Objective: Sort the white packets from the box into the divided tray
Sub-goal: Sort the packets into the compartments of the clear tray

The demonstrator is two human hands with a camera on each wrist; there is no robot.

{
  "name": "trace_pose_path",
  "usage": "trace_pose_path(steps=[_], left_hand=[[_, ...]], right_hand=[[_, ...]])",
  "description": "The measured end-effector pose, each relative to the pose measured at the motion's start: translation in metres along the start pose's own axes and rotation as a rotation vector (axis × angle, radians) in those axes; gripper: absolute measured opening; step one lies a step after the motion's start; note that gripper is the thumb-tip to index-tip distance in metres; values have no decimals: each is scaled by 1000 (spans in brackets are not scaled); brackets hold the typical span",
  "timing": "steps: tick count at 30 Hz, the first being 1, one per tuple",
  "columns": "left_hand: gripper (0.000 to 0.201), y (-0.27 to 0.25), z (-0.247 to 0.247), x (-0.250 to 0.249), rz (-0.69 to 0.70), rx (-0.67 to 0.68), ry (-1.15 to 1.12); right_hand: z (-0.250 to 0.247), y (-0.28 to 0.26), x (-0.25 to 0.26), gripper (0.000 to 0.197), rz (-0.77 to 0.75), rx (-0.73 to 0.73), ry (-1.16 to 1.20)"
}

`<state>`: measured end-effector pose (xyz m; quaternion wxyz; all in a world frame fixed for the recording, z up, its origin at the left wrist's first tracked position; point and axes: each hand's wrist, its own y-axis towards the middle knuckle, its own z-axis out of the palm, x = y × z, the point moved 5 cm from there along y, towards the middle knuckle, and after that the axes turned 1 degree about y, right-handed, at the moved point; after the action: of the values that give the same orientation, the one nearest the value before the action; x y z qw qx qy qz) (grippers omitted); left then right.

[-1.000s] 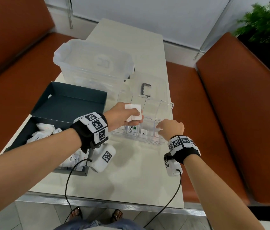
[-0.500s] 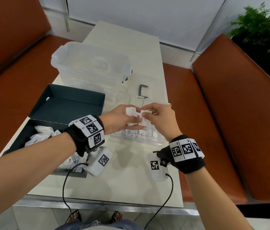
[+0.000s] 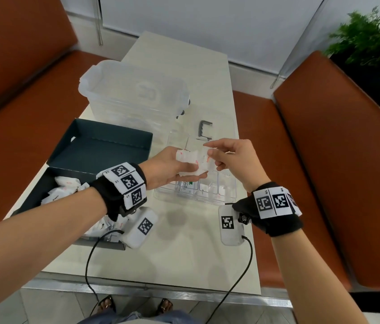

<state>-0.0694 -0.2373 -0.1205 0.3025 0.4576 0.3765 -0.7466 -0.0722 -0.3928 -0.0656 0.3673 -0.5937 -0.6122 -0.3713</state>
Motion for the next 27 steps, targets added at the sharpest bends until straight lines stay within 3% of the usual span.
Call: trace_pose_path(steps=[5,14,23,25,27], left_hand=[[31,0,-8,-2,44,-92,201],[30,0,-9,-5,58,-52,224],[9,8,4,-10,44,34,428],[12,9,4,-9,50,23,414],[21,10,2,-8,52,-10,393]], right_hand=[[4,2,-1,20,-2,44,-159],[8,0,-5,21,39,62,-119],[3,7,-15,10,80,159,-152],[-9,14,-25,11,89,114,-179],[-26,21,-41,12,99,-23,-213]])
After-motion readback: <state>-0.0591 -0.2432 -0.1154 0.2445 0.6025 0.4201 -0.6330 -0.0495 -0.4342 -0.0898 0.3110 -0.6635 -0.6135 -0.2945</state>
